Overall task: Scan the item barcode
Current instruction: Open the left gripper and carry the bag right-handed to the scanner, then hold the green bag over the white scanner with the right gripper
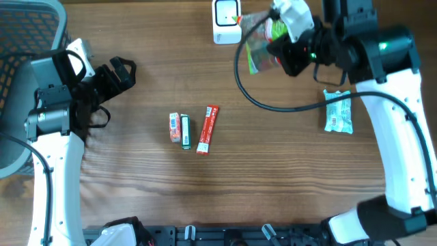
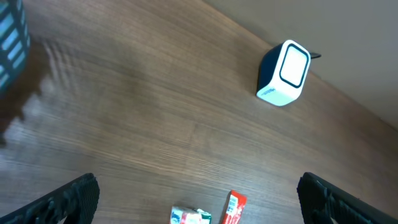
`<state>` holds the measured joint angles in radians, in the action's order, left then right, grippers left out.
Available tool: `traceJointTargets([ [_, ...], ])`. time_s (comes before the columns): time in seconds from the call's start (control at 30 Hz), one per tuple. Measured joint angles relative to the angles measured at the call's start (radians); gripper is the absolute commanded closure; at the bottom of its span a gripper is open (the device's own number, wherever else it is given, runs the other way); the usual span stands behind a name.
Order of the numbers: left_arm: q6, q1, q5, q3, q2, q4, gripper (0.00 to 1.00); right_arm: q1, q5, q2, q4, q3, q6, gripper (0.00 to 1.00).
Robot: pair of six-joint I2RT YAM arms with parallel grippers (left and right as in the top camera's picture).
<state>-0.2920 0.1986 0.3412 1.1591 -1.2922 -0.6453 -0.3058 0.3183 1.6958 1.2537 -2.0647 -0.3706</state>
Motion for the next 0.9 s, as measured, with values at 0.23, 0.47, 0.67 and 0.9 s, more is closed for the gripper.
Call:
traceJointTargets([
  [0.23, 0.002, 0.000, -0.008, 0.000, 0.000, -0.003, 0.00, -0.068, -0.220, 0.256, -0.029, -0.214, -0.120, 0.96],
  [0.47, 0.002, 0.000, -0.012, 0.000, 0.000, -0.003, 0.00, -0.214, -0.540, 0.410, -0.277, -0.214, -0.327, 0.96],
  [0.67, 0.002, 0.000, -0.015, 0.000, 0.000, -0.003, 0.00, -0.240, -0.700, 0.555, -0.583, -0.214, -0.501, 0.91],
  [0.9, 0.002, 0.000, -0.015, 0.000, 0.000, -0.006, 0.00, -0.234, -0.846, 0.798, -0.982, -0.214, -0.711, 0.94],
])
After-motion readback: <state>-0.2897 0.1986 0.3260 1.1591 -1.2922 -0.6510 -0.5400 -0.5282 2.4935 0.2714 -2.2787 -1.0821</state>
